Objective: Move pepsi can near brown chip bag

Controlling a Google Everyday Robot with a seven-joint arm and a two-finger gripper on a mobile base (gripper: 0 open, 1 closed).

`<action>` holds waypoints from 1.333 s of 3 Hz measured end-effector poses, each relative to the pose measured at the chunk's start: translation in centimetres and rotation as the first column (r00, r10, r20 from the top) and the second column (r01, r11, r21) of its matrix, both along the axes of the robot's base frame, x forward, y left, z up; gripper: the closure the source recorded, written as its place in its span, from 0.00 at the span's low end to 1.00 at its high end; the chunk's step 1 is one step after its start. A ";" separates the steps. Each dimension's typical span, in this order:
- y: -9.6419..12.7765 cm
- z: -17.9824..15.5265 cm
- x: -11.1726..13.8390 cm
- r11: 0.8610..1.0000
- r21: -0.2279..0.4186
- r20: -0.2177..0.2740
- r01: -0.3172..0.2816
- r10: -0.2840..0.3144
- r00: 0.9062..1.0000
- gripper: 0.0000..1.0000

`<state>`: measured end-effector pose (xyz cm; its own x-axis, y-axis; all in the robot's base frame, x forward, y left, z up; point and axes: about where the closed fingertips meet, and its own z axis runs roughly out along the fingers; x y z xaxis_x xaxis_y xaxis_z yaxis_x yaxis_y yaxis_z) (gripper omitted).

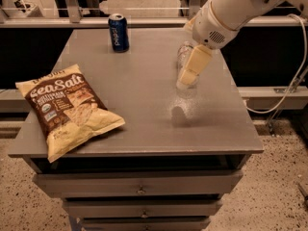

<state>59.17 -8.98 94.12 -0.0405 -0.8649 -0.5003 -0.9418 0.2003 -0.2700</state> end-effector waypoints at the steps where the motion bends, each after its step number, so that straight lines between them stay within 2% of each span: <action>1: 0.0 0.0 0.0 1.000 0.000 0.000 0.000 0.000 1.000 0.00; 2: 1.5 -0.6 2.6 0.999 0.041 0.035 0.008 -0.010 0.999 0.00; 3: 4.4 -1.1 7.7 0.994 0.108 0.089 0.019 -0.029 0.996 0.00; 4: 7.3 -1.6 13.0 0.983 0.179 0.122 0.030 -0.052 0.991 0.00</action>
Offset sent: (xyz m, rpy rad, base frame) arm 0.0694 0.0369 -0.0116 0.1135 -0.0996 -0.0314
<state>72.17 -1.73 92.55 -0.0015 -0.7613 -0.6484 -0.8927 0.2932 -0.3422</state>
